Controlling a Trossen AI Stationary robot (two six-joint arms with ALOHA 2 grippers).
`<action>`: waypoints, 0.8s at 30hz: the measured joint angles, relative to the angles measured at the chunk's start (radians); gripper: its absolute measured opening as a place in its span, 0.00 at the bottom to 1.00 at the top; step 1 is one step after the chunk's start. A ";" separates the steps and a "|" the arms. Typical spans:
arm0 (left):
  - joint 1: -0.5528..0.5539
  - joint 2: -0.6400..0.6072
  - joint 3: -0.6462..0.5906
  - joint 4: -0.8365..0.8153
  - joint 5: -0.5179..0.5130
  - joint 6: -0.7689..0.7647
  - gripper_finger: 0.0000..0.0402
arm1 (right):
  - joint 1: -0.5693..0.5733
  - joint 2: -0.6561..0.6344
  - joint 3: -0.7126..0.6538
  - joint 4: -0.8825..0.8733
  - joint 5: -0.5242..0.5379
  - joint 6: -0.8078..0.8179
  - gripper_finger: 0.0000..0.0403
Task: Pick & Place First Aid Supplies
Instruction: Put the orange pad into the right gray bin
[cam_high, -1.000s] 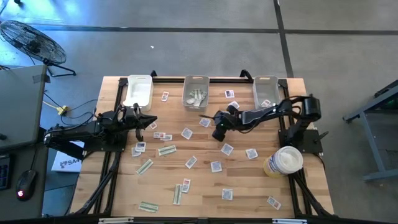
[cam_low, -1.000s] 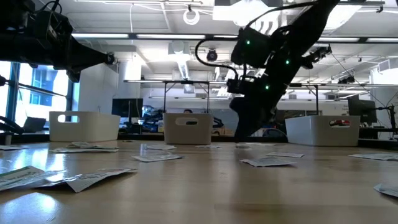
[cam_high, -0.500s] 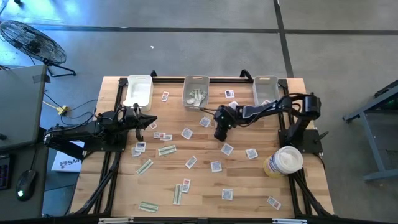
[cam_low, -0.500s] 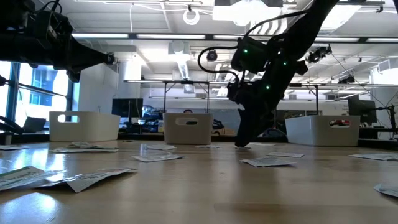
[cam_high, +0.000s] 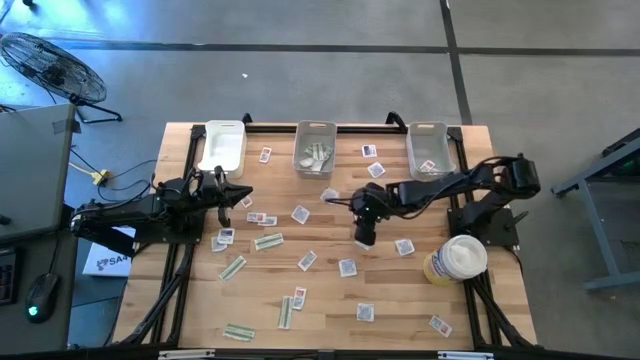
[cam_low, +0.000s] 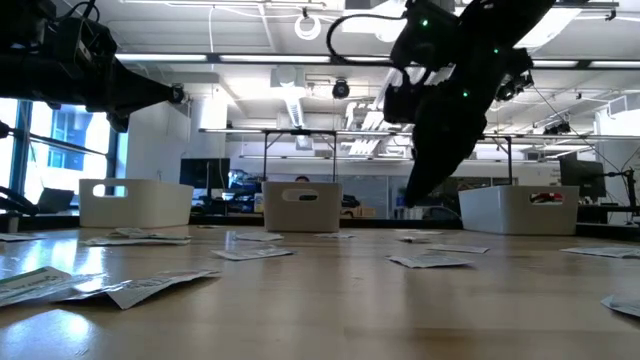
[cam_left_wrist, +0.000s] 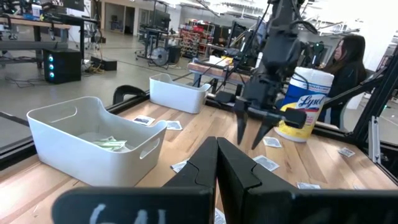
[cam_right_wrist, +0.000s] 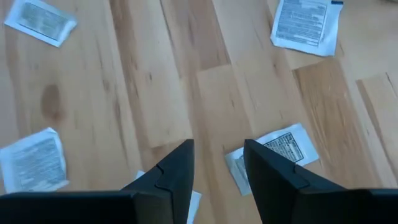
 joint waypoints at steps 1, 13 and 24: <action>0.000 0.000 0.000 0.000 0.000 0.000 0.00 | 0.009 -0.001 0.000 0.000 0.007 0.000 0.33; 0.000 0.000 0.000 0.000 0.000 0.000 0.00 | 0.042 0.078 0.000 0.007 0.093 -0.061 0.33; 0.000 0.000 0.000 0.000 0.000 0.000 0.00 | 0.019 0.166 0.005 0.008 0.145 -0.132 0.32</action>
